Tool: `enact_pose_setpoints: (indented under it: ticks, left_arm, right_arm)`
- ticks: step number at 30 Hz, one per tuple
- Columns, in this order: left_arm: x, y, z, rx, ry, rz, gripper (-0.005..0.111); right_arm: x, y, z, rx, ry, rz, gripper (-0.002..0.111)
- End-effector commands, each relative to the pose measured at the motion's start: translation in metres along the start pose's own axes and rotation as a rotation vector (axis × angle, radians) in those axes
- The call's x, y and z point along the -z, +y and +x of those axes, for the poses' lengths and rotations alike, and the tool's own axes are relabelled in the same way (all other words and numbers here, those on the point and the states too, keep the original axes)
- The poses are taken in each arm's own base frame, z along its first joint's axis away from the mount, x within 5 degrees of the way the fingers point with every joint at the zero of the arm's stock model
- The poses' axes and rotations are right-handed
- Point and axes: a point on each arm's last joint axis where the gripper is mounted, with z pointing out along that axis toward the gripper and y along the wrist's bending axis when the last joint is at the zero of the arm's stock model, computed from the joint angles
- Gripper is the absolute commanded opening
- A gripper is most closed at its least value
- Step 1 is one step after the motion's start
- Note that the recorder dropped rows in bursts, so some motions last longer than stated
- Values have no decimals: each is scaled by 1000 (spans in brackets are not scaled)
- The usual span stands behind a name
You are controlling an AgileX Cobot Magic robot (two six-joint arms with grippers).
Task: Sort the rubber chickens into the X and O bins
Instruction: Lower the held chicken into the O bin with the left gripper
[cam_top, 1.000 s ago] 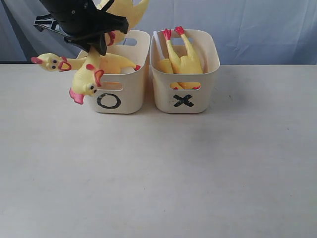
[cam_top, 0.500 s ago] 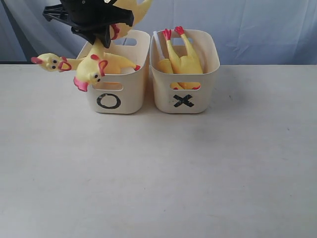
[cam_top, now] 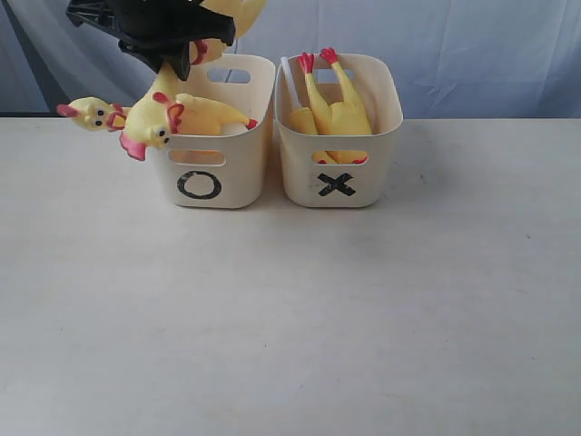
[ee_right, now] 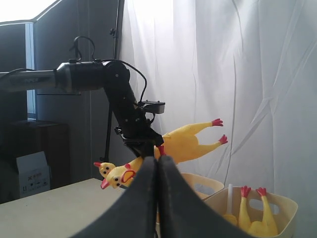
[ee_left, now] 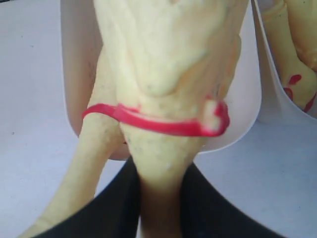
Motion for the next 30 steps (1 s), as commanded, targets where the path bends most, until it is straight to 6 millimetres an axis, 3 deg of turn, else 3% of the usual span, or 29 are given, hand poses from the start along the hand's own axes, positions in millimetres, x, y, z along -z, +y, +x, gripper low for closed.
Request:
enact_pose_setpoints:
  ticks: [1, 20, 27, 30]
  left_arm:
    - [-1, 0, -3, 3, -22, 2, 0]
    - [-31, -1, -2, -14, 33, -31, 0]
    - [-42, 6, -2, -35, 44, -83, 0]
    - [-48, 13, -2, 25, 73, -18, 0]
  right_arm:
    - [1, -1, 1, 10, 0, 8, -1]
    - [1, -1, 1, 10, 0, 8, -1]
    - [1, -1, 1, 10, 0, 8, -1]
    - [1, -1, 1, 10, 0, 8, -1]
